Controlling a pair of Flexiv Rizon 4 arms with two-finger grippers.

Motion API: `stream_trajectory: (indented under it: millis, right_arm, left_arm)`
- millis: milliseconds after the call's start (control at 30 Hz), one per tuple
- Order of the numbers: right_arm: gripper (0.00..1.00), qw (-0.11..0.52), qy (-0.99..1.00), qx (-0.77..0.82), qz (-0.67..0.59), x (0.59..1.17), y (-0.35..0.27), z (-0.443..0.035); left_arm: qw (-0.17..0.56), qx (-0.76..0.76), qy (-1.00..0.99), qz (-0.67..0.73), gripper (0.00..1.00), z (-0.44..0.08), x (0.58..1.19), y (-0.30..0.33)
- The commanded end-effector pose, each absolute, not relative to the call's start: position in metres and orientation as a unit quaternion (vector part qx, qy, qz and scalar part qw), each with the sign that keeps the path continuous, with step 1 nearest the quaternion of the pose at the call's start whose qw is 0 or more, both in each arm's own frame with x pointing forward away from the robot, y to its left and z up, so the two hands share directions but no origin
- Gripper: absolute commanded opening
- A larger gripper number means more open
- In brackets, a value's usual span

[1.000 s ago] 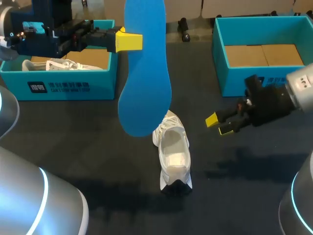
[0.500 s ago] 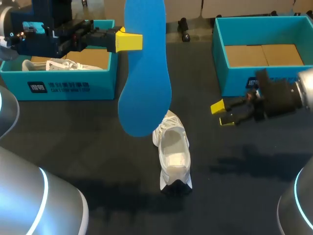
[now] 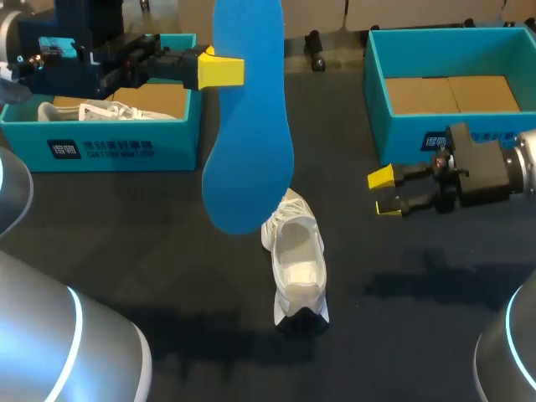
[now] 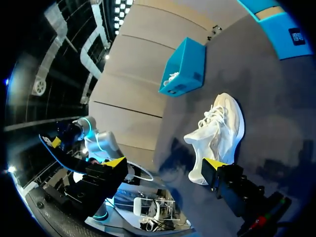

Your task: Take the shoe out of the shoebox, open the shoe tongue, remove and reinsert the insole, then place the shoe into the shoebox

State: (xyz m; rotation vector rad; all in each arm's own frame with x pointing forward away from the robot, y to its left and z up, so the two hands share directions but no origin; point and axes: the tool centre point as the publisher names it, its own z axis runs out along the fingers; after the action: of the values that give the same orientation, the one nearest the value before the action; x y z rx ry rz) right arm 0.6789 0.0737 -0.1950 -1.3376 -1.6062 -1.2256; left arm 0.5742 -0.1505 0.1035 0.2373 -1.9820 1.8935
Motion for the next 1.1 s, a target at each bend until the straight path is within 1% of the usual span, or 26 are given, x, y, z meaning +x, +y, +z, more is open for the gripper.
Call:
stream_trajectory:
  millis: [33, 233, 267, 400, 567, 633, 667, 733, 833, 1100]
  right_arm:
    - [1.00, 0.352, -0.621, -0.516, -0.473, 0.680, 0.075, -0.196]
    - [1.00, 0.352, -0.621, -0.516, -0.473, 0.680, 0.075, -0.196]
    - [1.00, 0.352, -0.621, -0.516, -0.473, 0.680, 0.075, -0.196]
    - [1.00, 0.352, -0.621, -0.516, -0.473, 0.680, 0.075, -0.196]
    - [1.00, 0.352, -0.621, -0.516, -0.473, 0.680, 0.075, -0.196]
    - [1.00, 0.352, -0.621, -0.516, -0.473, 0.680, 0.075, -0.196]
    - [1.00, 0.352, -0.621, -0.516, -0.473, 0.680, 0.075, -0.196]
    - [1.00, 0.352, -0.621, -0.516, -0.473, 0.680, 0.075, -0.196]
    - [1.00, 0.352, -0.621, -0.516, -0.473, 0.680, 0.075, -0.196]
    - [1.00, 0.352, -0.621, -0.516, -0.473, 0.680, 0.075, -0.196]
  left_arm:
    - [0.194, 0.084, -0.708, 0.674, 0.00, 0.104, 0.576, -0.152]
    - [0.175, 0.024, -0.676, 0.716, 0.00, 0.102, 0.591, -0.162]
    - [0.152, -0.005, -0.672, 0.724, 0.00, 0.101, 0.594, -0.163]
    - [0.114, -0.089, -0.642, 0.753, 0.00, 0.095, 0.600, -0.165]
    - [0.039, -0.188, -0.624, 0.757, 0.00, 0.090, 0.603, -0.165]
    - [-0.010, -0.237, -0.603, 0.762, 0.00, 0.089, 0.604, -0.162]
    - [-0.022, -0.257, -0.594, 0.762, 0.00, 0.089, 0.605, -0.160]
    - [-0.097, -0.324, -0.571, 0.748, 0.00, 0.084, 0.609, -0.153]
    - [-0.146, -0.343, -0.555, 0.744, 0.00, 0.078, 0.619, -0.144]
    - [-0.146, -0.343, -0.555, 0.744, 0.00, 0.078, 0.619, -0.144]
